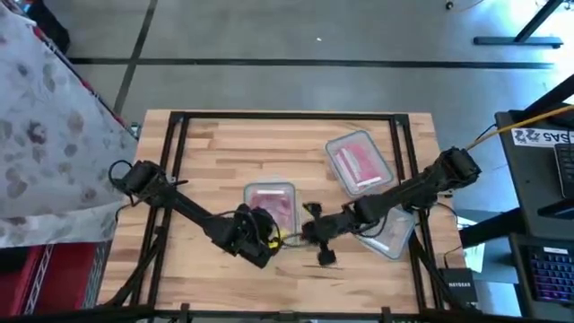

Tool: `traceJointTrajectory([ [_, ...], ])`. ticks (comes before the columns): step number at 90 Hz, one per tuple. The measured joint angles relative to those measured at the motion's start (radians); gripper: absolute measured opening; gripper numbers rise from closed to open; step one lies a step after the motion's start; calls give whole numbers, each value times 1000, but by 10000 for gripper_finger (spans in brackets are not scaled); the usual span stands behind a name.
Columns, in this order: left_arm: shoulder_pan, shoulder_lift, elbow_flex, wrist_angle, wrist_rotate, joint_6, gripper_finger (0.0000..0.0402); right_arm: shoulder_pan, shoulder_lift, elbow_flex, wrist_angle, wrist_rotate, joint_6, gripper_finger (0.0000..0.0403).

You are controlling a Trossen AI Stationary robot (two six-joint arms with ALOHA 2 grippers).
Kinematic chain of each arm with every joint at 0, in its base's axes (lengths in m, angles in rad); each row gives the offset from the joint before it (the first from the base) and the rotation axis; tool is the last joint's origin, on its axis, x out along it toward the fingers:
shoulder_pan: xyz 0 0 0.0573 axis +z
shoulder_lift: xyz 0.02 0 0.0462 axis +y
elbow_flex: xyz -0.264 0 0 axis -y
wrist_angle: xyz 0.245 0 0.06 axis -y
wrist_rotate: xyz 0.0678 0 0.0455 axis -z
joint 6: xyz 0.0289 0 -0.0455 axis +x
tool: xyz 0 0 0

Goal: Sort candy
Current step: Close the rectangular transparent food container

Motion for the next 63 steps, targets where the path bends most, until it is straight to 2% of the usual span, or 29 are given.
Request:
traceJointTrajectory([
  [5, -1, 0, 0, -2, 6, -4, 0, -34, 0, 1, -34, 27, 14, 0],
  [21, -1, 0, 0, 1, 23, -3, 0, -129, 61, -33, -59, 16, 75, 0],
  [37, 16, 14, -12, 14, 70, 5, 0, -144, 151, -50, 77, 22, 85, 0],
  [53, 33, 15, -69, 120, 113, 7, 0, -127, 235, -61, 265, -18, 82, 0],
  [63, 30, 15, -78, 138, 97, 5, 0, -117, 244, -59, 262, -18, 71, 0],
])
